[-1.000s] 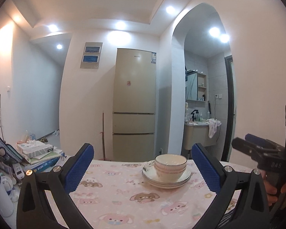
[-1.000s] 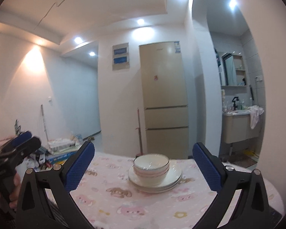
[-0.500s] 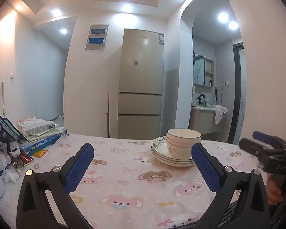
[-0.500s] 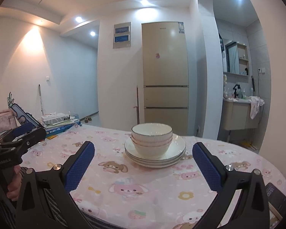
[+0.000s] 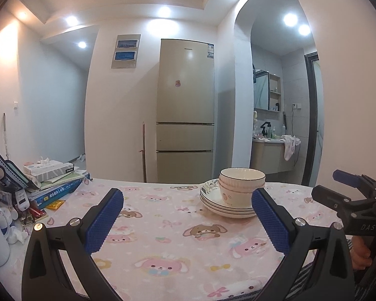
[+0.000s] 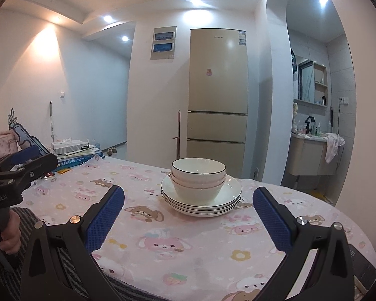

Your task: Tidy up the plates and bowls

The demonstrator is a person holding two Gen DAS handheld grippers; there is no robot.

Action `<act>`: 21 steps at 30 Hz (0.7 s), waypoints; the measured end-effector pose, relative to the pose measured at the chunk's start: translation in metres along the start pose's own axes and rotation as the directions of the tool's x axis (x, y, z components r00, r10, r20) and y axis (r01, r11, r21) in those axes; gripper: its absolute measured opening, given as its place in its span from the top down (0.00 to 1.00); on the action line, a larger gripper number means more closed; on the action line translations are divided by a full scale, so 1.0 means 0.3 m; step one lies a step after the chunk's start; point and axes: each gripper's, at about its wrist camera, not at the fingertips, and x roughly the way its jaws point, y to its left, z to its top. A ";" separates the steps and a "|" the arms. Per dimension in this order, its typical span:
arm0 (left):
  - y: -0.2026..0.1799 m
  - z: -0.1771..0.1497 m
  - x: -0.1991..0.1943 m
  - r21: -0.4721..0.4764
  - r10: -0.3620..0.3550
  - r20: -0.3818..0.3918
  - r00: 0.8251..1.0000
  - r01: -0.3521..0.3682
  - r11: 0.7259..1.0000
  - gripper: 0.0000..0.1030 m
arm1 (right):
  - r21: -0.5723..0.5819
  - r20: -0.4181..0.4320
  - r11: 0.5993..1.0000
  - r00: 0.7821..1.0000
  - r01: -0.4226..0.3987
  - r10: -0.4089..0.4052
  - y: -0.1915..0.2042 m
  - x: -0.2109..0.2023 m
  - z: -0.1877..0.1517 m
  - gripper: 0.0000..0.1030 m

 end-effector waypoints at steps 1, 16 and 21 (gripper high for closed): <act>-0.005 -0.003 -0.002 0.006 0.002 0.005 1.000 -0.002 1.000 0.00 | 0.004 -0.001 1.000 1.000 0.002 -0.002 -0.003 0.000 0.000 0.00; -0.022 -0.015 -0.007 0.022 0.013 -0.003 1.000 -0.013 1.000 0.00 | 0.000 0.009 1.000 1.000 0.002 -0.002 0.004 -0.009 -0.004 0.00; -0.024 -0.013 -0.010 0.030 0.016 0.007 1.000 -0.016 0.999 0.00 | -0.001 0.009 1.000 1.000 0.002 -0.002 0.003 -0.009 -0.004 0.00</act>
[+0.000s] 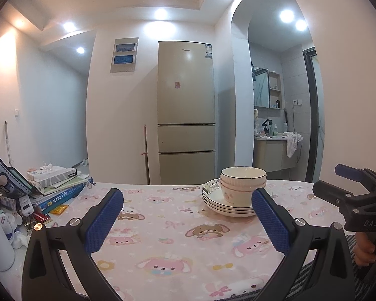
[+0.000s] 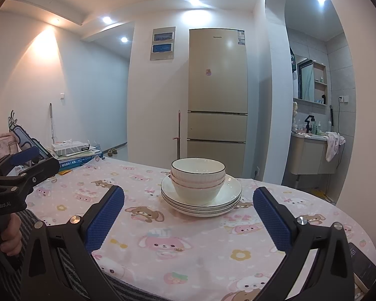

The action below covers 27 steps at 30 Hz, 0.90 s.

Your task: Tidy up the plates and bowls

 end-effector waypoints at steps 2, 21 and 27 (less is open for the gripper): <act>0.003 -0.002 0.000 0.004 0.003 0.003 1.000 -0.003 1.000 0.00 | 0.000 0.001 1.000 1.000 0.001 -0.001 0.000 -0.001 0.000 0.00; 0.030 -0.003 0.022 -0.016 0.006 -0.038 0.999 -0.007 1.000 0.00 | -0.022 0.018 1.000 1.000 0.020 -0.020 0.004 -0.032 0.019 0.00; 0.040 0.000 0.020 -0.025 0.012 -0.030 0.999 -0.012 1.000 0.00 | -0.037 0.020 0.999 0.999 0.026 -0.025 0.006 -0.037 0.023 0.00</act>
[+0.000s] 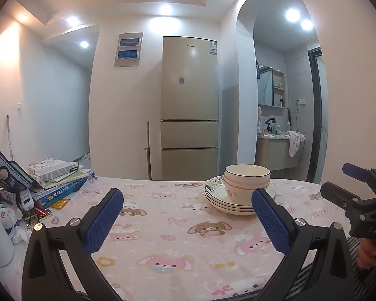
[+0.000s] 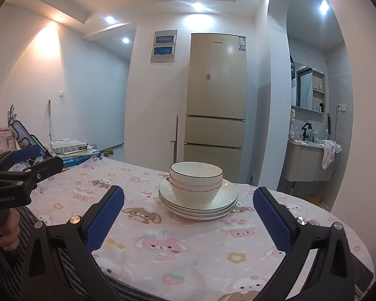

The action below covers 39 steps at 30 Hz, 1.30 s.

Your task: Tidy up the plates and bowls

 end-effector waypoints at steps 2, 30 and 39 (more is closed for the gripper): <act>0.000 -0.001 -0.001 -0.004 0.003 0.000 1.000 -0.003 1.000 0.00 | -0.009 0.002 1.000 1.000 0.004 -0.004 0.005 -0.004 0.000 0.00; -0.008 0.002 -0.009 -0.002 0.008 -0.001 1.000 -0.008 1.000 0.00 | -0.031 0.006 0.999 1.000 0.008 -0.008 0.024 0.001 -0.006 0.00; -0.008 0.002 -0.008 -0.002 0.008 -0.001 1.000 -0.008 1.000 0.00 | -0.030 0.004 1.000 1.000 0.008 -0.008 0.026 0.001 -0.007 0.00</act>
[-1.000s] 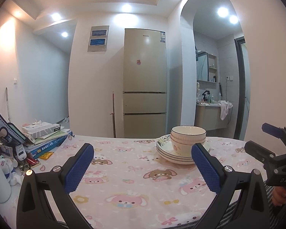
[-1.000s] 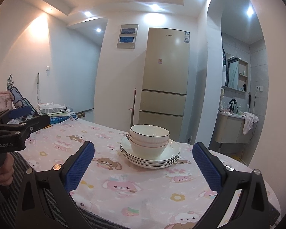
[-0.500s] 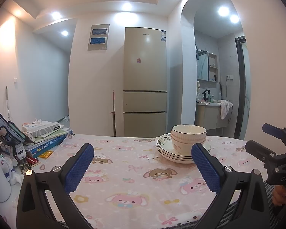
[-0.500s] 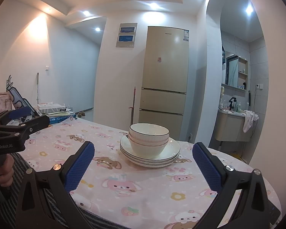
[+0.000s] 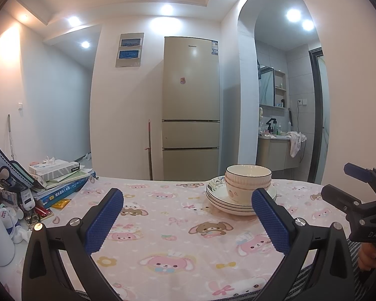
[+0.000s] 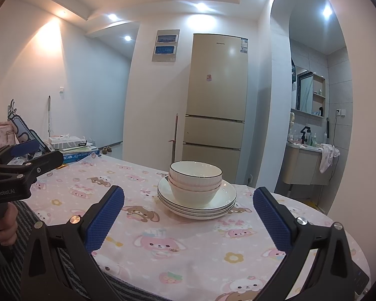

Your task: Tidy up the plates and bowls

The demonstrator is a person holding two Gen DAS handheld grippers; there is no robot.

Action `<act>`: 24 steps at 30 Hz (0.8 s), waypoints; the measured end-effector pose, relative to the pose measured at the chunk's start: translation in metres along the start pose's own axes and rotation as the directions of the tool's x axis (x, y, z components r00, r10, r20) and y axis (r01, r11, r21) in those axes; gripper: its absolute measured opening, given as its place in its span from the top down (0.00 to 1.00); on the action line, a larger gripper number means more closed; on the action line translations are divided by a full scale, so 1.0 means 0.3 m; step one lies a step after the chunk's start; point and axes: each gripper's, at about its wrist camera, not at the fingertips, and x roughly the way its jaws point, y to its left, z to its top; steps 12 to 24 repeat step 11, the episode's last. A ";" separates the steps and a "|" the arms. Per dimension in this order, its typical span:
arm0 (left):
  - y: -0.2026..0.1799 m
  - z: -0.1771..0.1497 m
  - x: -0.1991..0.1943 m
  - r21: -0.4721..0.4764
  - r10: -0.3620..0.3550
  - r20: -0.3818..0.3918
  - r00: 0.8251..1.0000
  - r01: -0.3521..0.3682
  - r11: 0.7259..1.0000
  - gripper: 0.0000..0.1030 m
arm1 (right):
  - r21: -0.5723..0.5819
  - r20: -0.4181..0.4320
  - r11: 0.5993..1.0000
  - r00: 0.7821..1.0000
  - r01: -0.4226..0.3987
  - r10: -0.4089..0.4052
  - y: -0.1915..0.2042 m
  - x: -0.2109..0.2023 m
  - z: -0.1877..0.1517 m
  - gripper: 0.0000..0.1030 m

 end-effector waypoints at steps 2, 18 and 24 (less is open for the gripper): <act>-0.001 0.000 0.000 0.000 0.000 0.000 1.000 0.000 1.000 0.00 | 0.001 -0.001 1.000 1.000 0.001 -0.001 -0.001 0.000 0.000 0.00; -0.003 -0.001 -0.003 0.000 -0.001 0.004 1.000 0.001 1.000 0.00 | 0.001 0.001 1.000 1.000 0.001 -0.001 -0.002 0.002 -0.002 0.00; -0.003 -0.001 -0.003 0.000 -0.001 0.004 1.000 0.001 1.000 0.00 | 0.001 0.001 1.000 1.000 0.001 -0.001 -0.002 0.002 -0.002 0.00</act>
